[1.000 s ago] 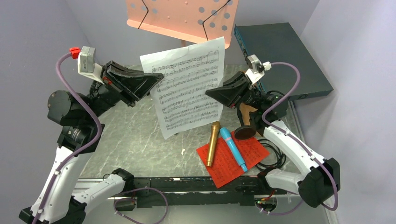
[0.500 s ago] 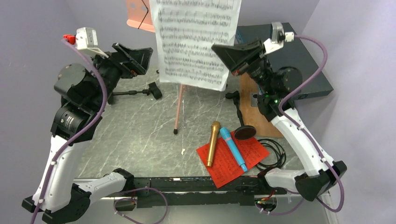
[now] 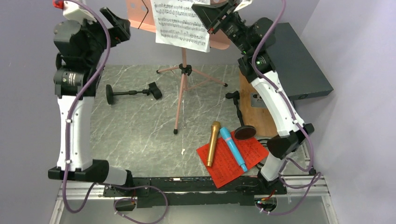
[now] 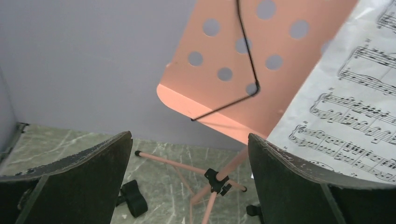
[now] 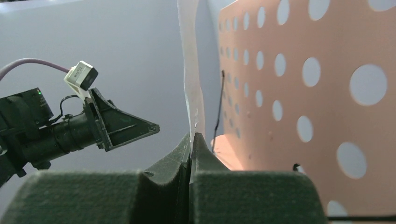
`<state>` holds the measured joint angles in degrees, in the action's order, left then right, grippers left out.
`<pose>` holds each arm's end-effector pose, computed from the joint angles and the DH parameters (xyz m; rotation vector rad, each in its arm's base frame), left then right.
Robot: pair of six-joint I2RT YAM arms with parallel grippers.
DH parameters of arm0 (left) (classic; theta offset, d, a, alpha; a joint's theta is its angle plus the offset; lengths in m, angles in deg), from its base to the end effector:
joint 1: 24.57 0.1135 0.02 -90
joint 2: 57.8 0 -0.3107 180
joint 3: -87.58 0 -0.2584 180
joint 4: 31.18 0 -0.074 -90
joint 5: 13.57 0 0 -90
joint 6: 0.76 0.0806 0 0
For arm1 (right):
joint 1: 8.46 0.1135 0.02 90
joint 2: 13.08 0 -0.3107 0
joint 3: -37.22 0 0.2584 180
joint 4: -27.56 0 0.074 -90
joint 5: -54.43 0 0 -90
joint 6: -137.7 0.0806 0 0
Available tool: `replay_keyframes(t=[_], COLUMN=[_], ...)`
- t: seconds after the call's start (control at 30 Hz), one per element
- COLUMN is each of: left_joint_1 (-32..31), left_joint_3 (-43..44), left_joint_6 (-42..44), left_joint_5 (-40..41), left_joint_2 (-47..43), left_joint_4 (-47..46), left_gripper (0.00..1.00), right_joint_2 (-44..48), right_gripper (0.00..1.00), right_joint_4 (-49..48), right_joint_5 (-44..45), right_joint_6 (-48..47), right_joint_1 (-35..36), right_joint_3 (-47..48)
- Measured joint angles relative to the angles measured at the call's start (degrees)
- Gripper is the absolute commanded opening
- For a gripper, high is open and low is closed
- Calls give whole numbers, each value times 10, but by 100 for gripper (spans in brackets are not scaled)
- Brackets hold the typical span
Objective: Set up the instrument practice props
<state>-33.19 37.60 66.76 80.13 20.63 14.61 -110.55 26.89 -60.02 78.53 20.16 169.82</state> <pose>0.2696 -0.0356 0.6360 -0.2313 1.4638 -0.3933 0.3275 0.2167 0.6565 -0.3995 0.9967 1.1441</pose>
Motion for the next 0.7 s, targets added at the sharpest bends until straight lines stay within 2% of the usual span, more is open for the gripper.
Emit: replay_keyframes(t=[0.17, 0.27, 0.33, 0.47, 0.7], left_joint_1=[112, 165, 192, 206, 200], left_joint_3=[16, -24, -48, -55, -74], left_joint_6=[-89, -166, -221, -310, -394], left_joint_5=[-142, -228, -276, -358, -442], left_joint_2=[57, 68, 78, 113, 139], left_joint_4=[-26, -95, -155, -285, -453], left_gripper=[99, 99, 95, 87, 84], right_joint_2=[-59, -82, -91, -96, -116], right_gripper=[0, 0, 0, 0, 0], right_joint_4=[59, 81, 83, 83, 80], right_joint_5=[26, 43, 51, 68, 101], right_joint_6=[-40, -58, -67, -87, -129], right_joint_1=[0, 0, 0, 5, 23], right_joint_3=[104, 153, 170, 179, 183])
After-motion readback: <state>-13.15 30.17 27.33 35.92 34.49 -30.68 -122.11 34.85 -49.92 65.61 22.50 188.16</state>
